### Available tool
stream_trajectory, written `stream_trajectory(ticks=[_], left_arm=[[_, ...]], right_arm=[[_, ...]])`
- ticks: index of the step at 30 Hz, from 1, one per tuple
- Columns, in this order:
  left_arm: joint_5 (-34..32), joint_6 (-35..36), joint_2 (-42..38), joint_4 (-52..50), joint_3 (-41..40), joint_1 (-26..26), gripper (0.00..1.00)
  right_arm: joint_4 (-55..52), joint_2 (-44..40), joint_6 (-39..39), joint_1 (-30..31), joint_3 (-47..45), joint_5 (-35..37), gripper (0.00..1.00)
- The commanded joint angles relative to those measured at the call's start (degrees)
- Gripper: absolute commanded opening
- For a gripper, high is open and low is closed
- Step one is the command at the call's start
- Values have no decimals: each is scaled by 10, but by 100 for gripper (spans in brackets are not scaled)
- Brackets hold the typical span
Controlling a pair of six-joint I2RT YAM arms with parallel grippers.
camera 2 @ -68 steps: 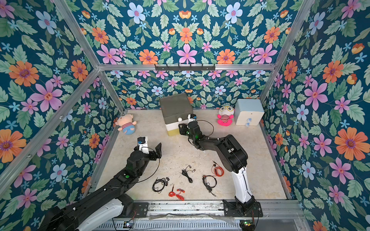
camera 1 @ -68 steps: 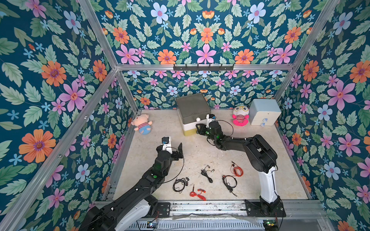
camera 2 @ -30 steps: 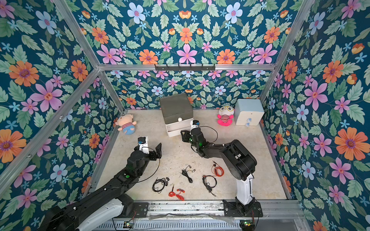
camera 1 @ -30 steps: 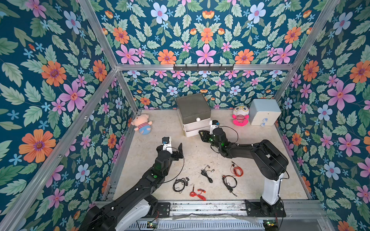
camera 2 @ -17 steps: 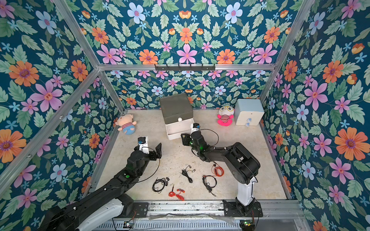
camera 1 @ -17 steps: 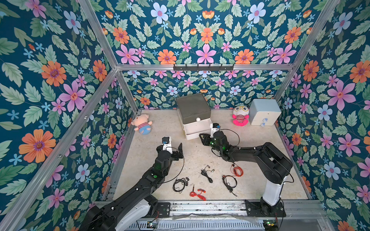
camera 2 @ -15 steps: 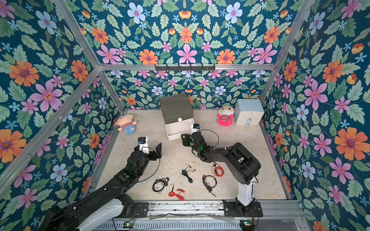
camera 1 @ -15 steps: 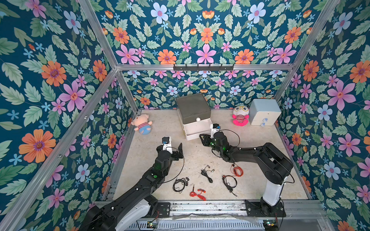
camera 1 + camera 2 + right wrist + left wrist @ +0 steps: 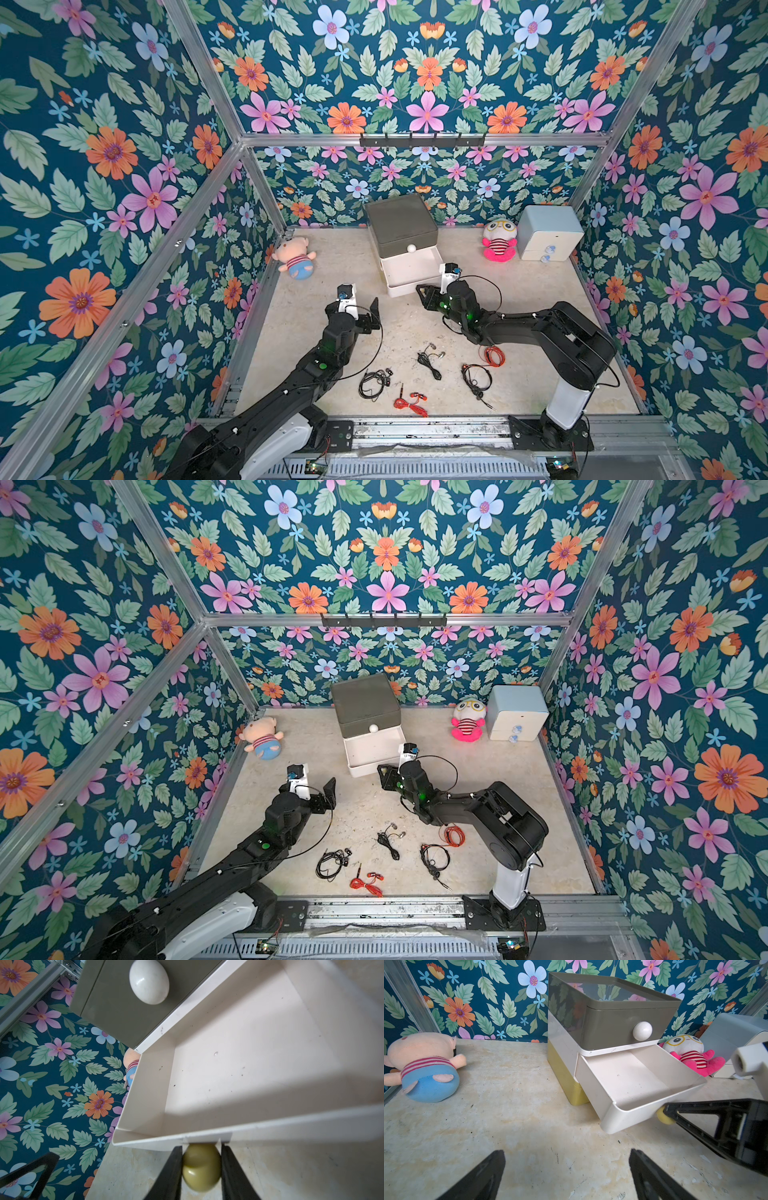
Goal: Place the wired earphones into the drawer by color
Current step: Open the drawer in the storage box, then pick up the wired earphones from the center of the board.
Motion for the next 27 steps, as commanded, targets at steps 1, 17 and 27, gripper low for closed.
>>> stream_trajectory(ticks=[1, 17, 27], left_arm=[[-5, 2, 1, 12, 3, 0, 99], [112, 29, 26, 87, -19, 0, 99], [167, 25, 47, 119, -22, 0, 99]], right_arm=[[3, -4, 4, 1, 0, 6, 38], [-204, -163, -44, 1, -57, 39, 58], [-491, -330, -52, -5, -112, 116, 64]])
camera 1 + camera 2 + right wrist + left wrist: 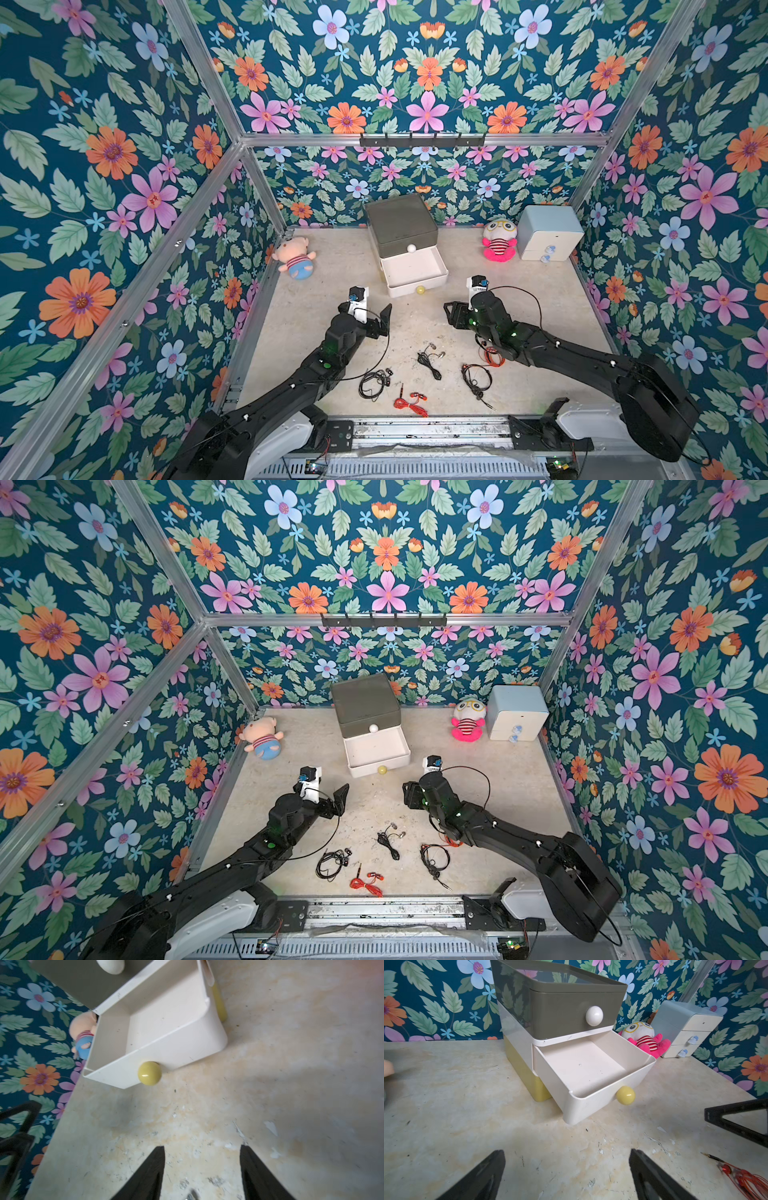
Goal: Place the wired earphones into the drawer by color
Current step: Pick up the wired earphones from the center of the board.
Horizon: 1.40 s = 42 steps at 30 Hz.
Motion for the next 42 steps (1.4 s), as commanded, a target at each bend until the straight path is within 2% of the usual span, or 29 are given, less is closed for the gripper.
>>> stream_trajectory(ticks=[1, 6, 10, 17, 30, 42], left_arm=[[51, 6, 4, 39, -1, 0, 99], [101, 10, 23, 55, 4, 0, 99], [100, 7, 28, 59, 2, 0, 99], [86, 7, 24, 55, 1, 0, 99], [80, 7, 20, 52, 1, 0, 99], [73, 9, 20, 49, 1, 0, 99]], right_arm=[[-142, -38, 2, -4, -10, 41, 64], [-231, -85, 37, -5, -18, 55, 66], [-279, -105, 91, -5, -26, 62, 67], [-326, -121, 148, -5, -54, 26, 66], [-288, -121, 171, -8, -102, 25, 54], [-239, -89, 142, -26, -105, 12, 48]])
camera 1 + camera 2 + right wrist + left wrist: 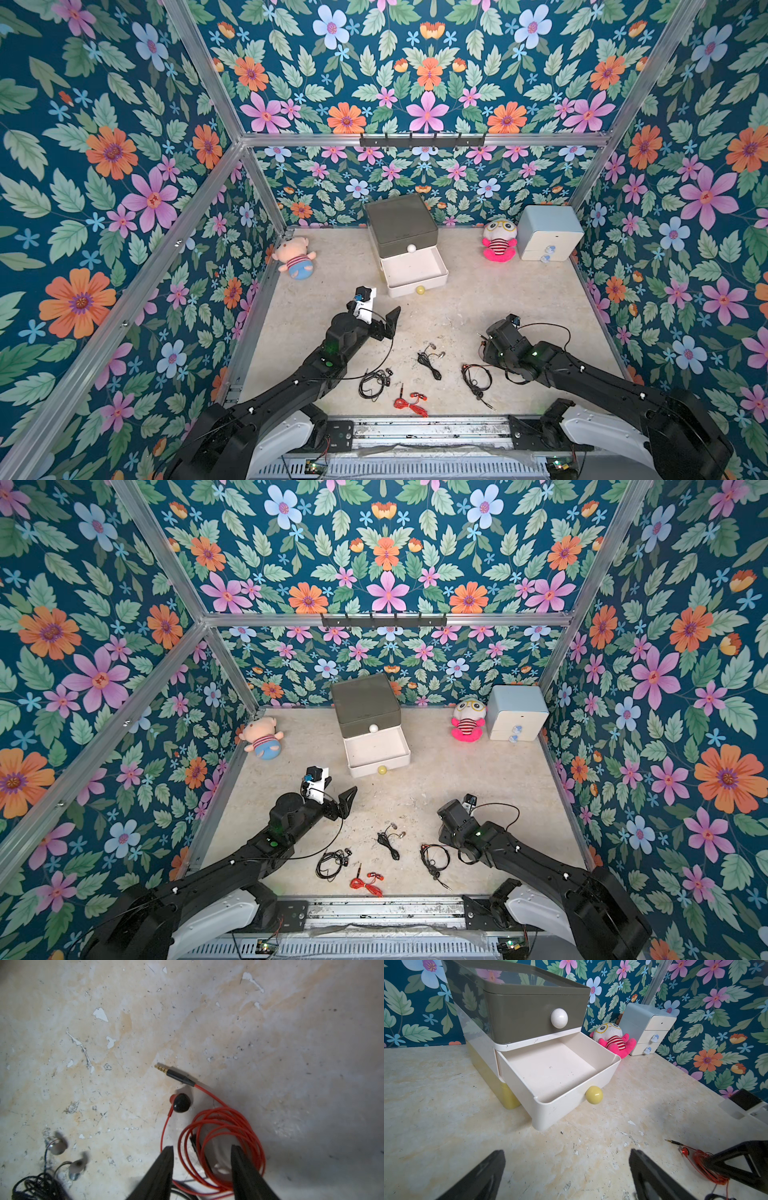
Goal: Place the wired earphones into the drawer by color
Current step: Pick up the wired earphones from the center of the board.
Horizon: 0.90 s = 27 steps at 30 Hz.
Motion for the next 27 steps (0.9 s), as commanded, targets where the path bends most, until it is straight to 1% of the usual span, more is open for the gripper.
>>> stream_trajectory(ticks=[1, 5, 12, 15, 17, 19, 25, 27], left_arm=[[-6, 7, -1, 8, 1, 0, 99], [-7, 7, 0, 7, 1, 0, 99], [-10, 7, -1, 6, 1, 0, 99], [-11, 8, -2, 5, 1, 0, 99], [-11, 8, -3, 4, 0, 0, 99], [-12, 9, -5, 3, 0, 0, 99], [-14, 9, -6, 3, -1, 0, 99], [-13, 9, -6, 4, -1, 0, 99]], right_arm=[[20, 12, -14, -2, 4, -8, 48], [30, 34, -22, -2, 5, -17, 46], [19, 64, -32, -3, 13, -22, 39], [14, 66, -33, -4, 15, -20, 31], [13, 64, -34, -4, 14, -17, 23], [10, 63, -35, -6, 14, -16, 18], [7, 57, -37, -8, 13, -13, 8], [6, 55, -38, -9, 14, -11, 7]])
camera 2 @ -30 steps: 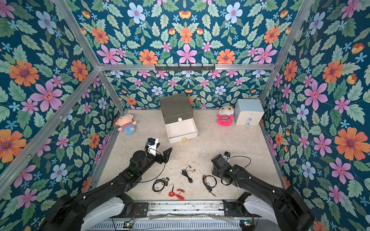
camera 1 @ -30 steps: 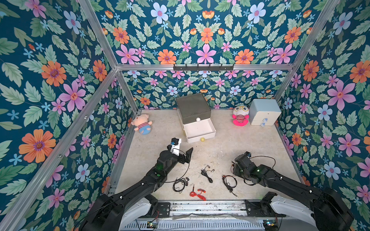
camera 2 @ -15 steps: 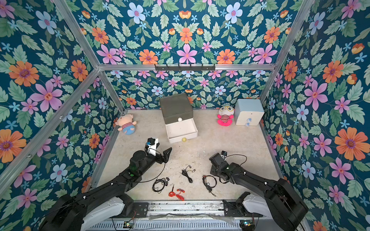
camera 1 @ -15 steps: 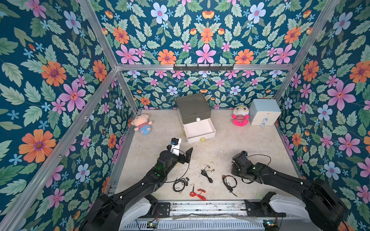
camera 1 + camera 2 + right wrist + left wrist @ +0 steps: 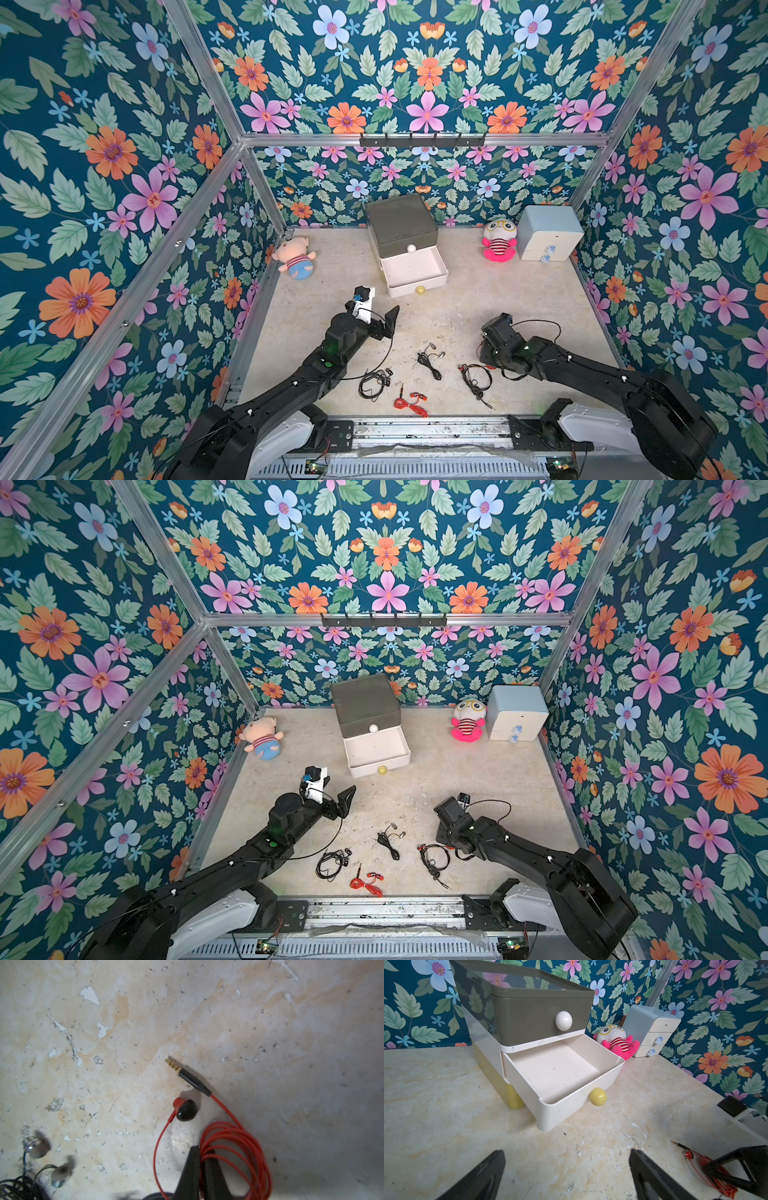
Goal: Place the wired earphones into the drawer by color
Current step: Pick up the wired earphones from the center of the board.
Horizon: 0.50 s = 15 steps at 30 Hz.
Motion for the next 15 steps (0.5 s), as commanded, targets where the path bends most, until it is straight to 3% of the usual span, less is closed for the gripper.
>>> stream_trajectory(ticks=[1, 15], left_arm=[[-2, 8, -2, 8, -1, 0, 99], [-4, 7, -3, 8, -2, 0, 99]], right_arm=[[-14, -5, -6, -2, 2, 12, 7], [-68, -102, -22, -2, 53, 64, 5]])
